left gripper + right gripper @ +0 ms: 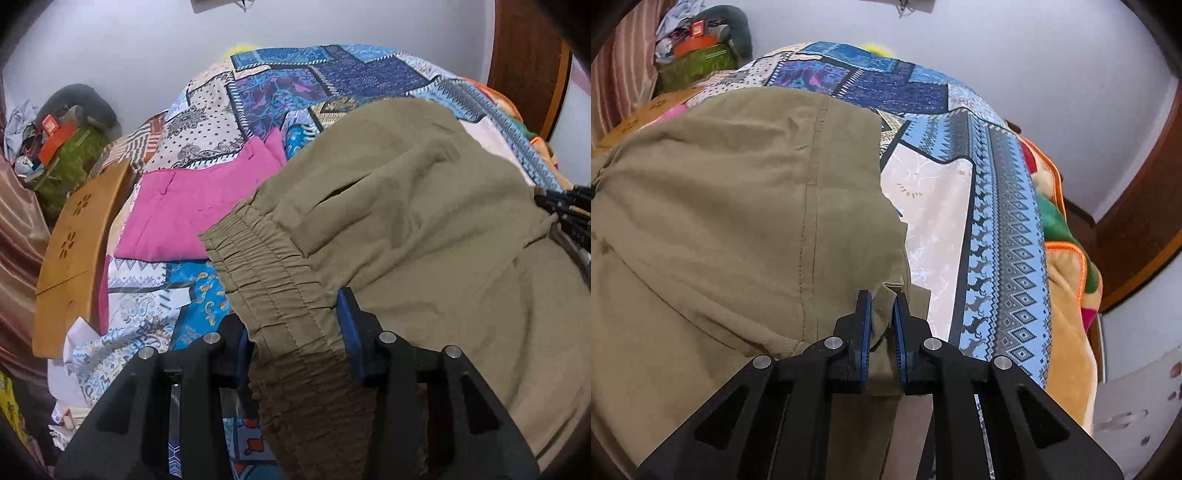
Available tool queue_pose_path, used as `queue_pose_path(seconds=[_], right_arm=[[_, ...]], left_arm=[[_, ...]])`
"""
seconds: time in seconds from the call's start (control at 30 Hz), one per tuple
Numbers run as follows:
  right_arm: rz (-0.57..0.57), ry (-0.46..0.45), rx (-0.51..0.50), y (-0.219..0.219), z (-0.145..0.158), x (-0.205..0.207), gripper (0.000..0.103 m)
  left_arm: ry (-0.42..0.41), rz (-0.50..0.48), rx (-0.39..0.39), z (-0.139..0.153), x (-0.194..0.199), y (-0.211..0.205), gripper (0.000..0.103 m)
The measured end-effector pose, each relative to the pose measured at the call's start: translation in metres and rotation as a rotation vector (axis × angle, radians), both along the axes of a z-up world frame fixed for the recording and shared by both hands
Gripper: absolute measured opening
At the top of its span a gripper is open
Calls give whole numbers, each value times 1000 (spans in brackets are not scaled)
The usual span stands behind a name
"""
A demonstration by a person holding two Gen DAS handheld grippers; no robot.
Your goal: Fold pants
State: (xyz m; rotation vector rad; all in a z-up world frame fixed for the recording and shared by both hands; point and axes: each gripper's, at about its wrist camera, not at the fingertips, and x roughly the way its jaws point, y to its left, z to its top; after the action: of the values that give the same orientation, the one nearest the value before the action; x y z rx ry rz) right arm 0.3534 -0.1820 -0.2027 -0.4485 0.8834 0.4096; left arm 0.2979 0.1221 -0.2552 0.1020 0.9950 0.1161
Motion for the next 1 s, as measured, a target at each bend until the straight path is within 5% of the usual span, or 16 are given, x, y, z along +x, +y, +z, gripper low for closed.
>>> queue_pose_path(seconds=[0.27, 0.47, 0.73, 1.0], right_arm=[[-72, 24, 4, -22, 2, -14, 14], [-67, -4, -24, -29, 26, -27, 50], [-48, -35, 150, -16, 69, -5, 55], [-51, 26, 223, 14, 48, 63, 55]], left_arm=[[23, -38, -22, 4, 9, -9, 53], [-30, 57, -123, 32, -5, 20, 61], [-63, 170, -147, 42, 20, 68, 66], [12, 173, -233, 9, 69, 81, 66]])
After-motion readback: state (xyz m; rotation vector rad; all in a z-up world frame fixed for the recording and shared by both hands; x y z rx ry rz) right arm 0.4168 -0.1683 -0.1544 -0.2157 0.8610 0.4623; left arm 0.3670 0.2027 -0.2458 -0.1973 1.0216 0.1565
